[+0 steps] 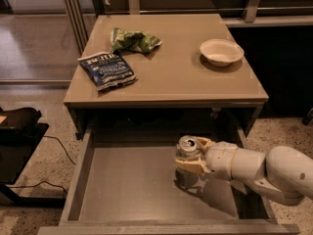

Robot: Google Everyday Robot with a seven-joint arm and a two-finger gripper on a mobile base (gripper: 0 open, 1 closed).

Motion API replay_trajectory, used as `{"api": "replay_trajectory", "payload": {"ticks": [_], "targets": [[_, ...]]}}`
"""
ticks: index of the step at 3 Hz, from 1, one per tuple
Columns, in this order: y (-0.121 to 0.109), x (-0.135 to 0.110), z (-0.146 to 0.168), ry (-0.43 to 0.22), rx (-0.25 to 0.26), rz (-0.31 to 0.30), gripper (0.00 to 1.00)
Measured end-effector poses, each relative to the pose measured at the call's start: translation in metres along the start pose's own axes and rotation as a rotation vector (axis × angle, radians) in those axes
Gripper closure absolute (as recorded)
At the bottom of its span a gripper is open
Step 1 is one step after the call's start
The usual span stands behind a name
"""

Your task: Place 7up can into top drawer

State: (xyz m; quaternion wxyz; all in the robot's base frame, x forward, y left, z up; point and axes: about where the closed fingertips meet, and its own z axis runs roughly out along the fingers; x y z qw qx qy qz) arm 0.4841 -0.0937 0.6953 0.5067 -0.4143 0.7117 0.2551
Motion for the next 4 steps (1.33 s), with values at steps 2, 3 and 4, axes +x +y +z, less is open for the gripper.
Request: {"api": "replay_trajectory", "payload": {"ticks": [2, 3, 4], "targets": [[-0.002, 0.025, 0.025, 0.011, 0.114, -0.072, 1.00], [-0.003, 0.034, 0.033, 0.006, 0.149, -0.076, 1.00], [-0.004, 0.035, 0.034, 0.004, 0.152, -0.072, 0.81]]}}
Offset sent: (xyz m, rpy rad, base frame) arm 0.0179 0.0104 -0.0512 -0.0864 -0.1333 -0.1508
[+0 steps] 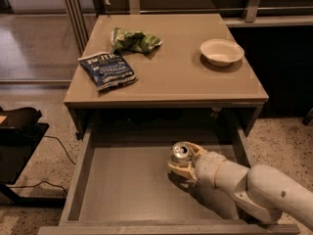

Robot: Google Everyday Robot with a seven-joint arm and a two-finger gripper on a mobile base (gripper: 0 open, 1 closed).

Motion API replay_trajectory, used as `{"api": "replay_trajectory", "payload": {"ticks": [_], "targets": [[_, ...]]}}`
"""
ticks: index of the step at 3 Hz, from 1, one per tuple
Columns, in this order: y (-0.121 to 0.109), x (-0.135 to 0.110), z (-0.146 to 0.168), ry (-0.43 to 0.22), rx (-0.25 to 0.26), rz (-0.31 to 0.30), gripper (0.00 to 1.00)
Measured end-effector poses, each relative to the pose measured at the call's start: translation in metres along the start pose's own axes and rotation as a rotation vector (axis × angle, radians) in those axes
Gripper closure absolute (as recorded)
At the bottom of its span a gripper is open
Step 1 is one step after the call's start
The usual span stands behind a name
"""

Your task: Place 7up can into top drawer

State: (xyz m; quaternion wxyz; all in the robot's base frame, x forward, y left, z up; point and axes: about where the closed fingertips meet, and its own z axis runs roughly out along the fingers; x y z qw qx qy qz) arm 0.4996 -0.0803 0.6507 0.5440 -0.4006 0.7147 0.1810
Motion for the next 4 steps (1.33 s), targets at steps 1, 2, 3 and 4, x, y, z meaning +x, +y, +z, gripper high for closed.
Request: {"api": "replay_trajectory", "payload": {"ticks": [1, 2, 3, 4], "targets": [[0.0000, 0.0000, 0.0000, 0.000, 0.000, 0.000, 0.58], [0.0000, 0.0000, 0.0000, 0.000, 0.000, 0.000, 0.35], [0.0000, 0.0000, 0.0001, 0.000, 0.000, 0.000, 0.12], [0.0001, -0.0001, 0.0001, 0.000, 0.000, 0.000, 0.00]]}}
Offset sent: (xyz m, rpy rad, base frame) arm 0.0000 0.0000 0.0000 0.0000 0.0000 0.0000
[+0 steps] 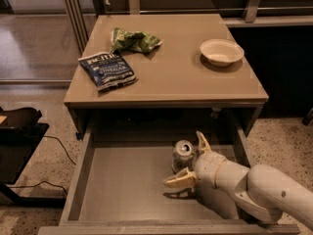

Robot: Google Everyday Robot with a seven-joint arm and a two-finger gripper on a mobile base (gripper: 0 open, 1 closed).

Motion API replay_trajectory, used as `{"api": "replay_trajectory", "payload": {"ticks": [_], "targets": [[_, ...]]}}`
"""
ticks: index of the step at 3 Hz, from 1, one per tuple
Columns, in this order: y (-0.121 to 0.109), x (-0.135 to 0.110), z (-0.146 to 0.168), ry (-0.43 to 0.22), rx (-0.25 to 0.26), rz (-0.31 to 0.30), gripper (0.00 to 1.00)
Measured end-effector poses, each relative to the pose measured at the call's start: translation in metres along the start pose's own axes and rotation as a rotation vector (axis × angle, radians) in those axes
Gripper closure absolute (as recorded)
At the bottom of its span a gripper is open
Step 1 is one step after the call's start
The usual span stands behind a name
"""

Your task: Place 7up can into top drawer

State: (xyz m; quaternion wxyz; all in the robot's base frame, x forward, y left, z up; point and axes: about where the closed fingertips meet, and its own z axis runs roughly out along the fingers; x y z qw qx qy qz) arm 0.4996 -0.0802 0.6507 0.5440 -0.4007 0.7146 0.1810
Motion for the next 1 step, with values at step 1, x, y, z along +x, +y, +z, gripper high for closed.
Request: {"api": "replay_trajectory", "payload": {"ticks": [1], "targets": [[0.0000, 0.0000, 0.0000, 0.000, 0.000, 0.000, 0.00]]}}
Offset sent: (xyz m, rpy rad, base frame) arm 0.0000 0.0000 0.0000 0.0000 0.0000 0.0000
